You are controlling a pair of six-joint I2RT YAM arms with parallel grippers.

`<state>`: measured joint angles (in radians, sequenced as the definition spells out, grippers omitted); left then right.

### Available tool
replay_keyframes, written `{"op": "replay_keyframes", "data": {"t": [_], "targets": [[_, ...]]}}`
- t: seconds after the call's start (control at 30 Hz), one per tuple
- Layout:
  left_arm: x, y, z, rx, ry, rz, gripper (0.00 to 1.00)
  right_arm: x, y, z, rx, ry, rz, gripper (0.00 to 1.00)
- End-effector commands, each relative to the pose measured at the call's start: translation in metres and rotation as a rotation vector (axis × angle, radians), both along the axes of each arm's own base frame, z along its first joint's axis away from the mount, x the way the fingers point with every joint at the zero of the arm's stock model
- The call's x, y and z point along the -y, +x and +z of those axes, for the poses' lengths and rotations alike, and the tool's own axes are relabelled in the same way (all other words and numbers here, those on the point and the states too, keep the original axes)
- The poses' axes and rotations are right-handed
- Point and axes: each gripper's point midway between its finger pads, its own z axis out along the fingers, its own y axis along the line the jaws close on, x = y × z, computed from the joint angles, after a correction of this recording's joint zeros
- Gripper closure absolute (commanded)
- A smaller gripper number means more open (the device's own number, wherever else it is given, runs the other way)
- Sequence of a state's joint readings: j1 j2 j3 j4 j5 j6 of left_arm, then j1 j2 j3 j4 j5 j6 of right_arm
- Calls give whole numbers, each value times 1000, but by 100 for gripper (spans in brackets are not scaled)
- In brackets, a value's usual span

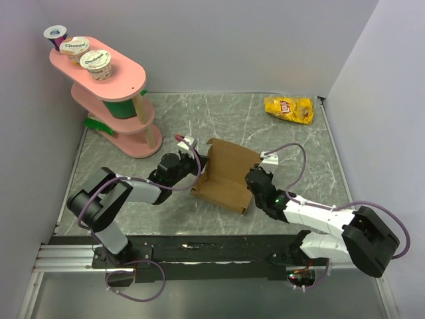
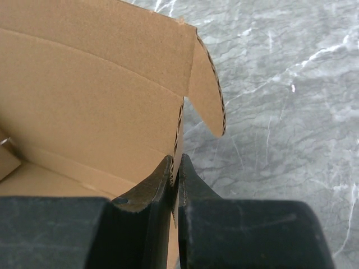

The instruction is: Fold the paper box

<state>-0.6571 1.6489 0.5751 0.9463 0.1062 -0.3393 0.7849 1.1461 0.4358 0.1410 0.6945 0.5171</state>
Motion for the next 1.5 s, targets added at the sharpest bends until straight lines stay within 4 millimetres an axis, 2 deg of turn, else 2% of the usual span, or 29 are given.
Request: {"op": "replay_keyframes", "data": {"t": [0.0,0.23,0.63,0.83,1.07,1.3,1.47], "targets": [[48,-57,3,-56,-86,-254,98,-32,18,37,98,157,-21,97],[54,-58,2,-64,-102,-243,98,-38,21,36,91,157,-51,100],[62,-62,-2,-84,-125,-218,98,-60,25,36,81,137,-69,100],[63,-63,1,-81,-143,-199,98,-58,27,39,98,143,-101,100],[64,-67,1,-99,-183,-167,98,-59,25,35,86,147,-110,100],[73,-77,-3,-123,-197,-164,98,-64,23,30,73,156,-113,100],[74,-76,-5,-129,-193,-143,98,-67,20,28,66,170,-117,100]]}}
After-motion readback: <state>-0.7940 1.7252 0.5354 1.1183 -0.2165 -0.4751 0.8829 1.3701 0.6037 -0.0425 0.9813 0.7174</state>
